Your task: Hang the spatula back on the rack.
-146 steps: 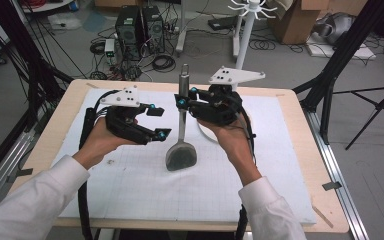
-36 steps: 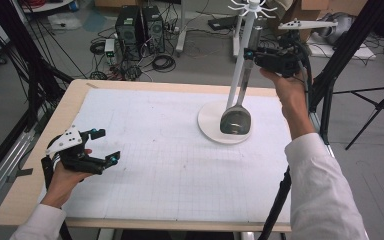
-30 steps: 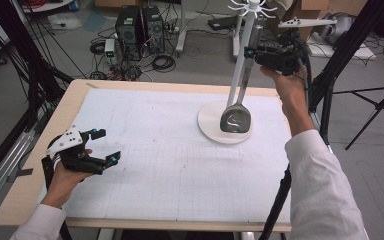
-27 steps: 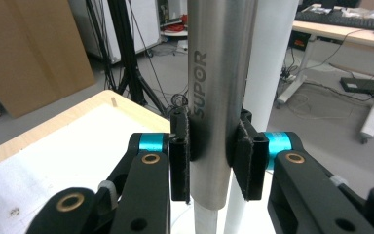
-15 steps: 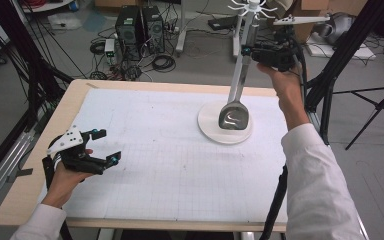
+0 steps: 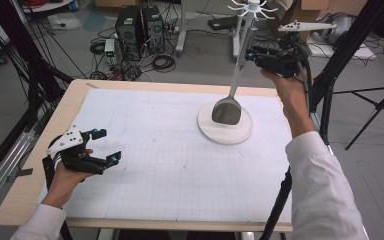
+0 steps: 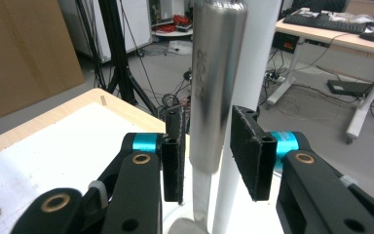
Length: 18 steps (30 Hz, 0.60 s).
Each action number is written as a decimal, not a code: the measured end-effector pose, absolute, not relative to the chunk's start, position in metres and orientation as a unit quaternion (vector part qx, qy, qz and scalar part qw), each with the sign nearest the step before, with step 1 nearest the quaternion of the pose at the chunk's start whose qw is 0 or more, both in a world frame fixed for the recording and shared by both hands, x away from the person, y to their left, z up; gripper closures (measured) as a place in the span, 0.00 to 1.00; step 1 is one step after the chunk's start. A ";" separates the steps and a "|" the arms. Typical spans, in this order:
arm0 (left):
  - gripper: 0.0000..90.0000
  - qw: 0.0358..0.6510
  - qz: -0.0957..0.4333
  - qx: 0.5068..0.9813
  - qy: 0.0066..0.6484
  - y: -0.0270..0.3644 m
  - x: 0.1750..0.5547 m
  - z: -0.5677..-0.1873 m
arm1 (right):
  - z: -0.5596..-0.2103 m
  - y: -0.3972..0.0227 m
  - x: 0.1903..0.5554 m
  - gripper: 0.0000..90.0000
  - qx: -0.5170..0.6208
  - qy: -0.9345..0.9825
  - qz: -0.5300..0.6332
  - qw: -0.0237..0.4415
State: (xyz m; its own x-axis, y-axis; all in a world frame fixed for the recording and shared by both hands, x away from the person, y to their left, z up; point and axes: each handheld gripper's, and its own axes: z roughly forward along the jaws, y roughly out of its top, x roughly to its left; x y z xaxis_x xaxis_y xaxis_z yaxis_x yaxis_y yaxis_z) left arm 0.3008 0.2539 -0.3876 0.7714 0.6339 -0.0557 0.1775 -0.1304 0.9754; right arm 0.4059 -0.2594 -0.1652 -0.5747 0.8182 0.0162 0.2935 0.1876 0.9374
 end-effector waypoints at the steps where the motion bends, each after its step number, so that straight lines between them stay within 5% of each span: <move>1: 0.02 0.597 0.191 0.728 0.278 0.254 0.301 -0.387 | -0.167 -0.261 0.403 0.74 0.382 0.724 0.514 0.256; 18: 0.02 0.600 0.201 0.720 0.285 0.261 0.295 -0.384 | -0.207 -0.268 0.340 0.62 0.298 0.752 0.547 0.213</move>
